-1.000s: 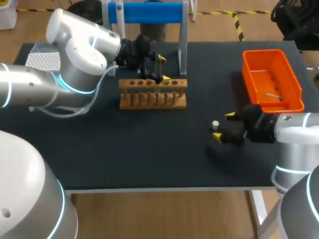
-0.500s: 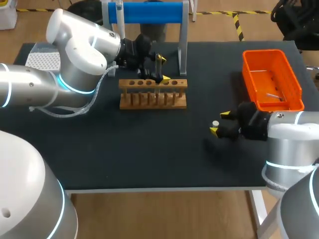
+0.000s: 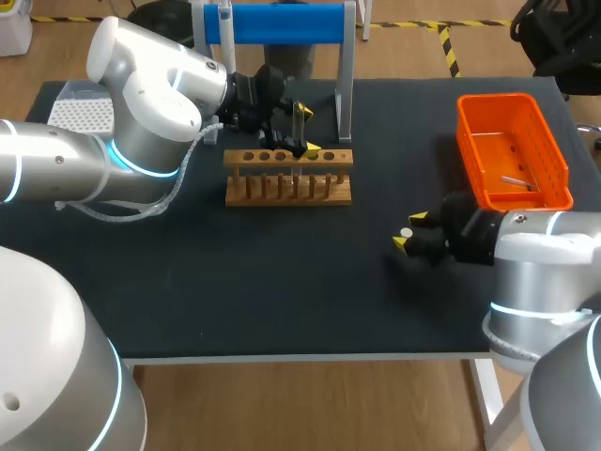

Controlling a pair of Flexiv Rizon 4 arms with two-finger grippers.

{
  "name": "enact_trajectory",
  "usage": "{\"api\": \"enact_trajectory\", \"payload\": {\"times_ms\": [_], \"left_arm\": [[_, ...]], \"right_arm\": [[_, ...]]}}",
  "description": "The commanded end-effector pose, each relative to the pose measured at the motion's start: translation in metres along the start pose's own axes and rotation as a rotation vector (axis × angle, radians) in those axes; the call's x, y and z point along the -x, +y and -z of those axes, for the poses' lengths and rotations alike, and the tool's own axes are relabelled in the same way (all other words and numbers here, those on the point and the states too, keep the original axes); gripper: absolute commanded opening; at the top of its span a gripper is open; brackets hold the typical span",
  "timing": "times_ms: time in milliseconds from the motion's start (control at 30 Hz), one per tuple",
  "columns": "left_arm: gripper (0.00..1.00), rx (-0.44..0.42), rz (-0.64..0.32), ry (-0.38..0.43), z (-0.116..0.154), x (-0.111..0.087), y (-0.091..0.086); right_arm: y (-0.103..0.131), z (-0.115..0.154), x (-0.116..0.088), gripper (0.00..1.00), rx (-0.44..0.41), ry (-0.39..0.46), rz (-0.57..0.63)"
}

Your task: Invert the test tube, pick up the pipette, mount the tip to pipette, aspirate from beaker and dispense into the tube, eject the tip, return the pipette, and cap with the stopper.

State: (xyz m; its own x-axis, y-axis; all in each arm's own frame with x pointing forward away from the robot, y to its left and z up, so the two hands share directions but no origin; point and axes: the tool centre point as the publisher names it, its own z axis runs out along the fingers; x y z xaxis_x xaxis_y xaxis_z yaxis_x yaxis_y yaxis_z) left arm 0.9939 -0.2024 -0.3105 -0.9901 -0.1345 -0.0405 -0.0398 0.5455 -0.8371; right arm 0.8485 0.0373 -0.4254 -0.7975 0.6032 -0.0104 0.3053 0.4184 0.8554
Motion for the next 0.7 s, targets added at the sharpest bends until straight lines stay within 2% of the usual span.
{"api": "enact_trajectory", "payload": {"times_ms": [33,700], "left_arm": [[1.0,0.001,0.0,0.001,0.0,0.0,0.0],[1.0,0.001,0.0,0.001,0.0,0.0,0.0]], "right_arm": [[0.0,-0.0037,0.0012,0.48,0.001,-0.003,-0.002],[-0.0034,-0.0073,0.0041,0.42,-0.005,-0.004,-0.013]]}}
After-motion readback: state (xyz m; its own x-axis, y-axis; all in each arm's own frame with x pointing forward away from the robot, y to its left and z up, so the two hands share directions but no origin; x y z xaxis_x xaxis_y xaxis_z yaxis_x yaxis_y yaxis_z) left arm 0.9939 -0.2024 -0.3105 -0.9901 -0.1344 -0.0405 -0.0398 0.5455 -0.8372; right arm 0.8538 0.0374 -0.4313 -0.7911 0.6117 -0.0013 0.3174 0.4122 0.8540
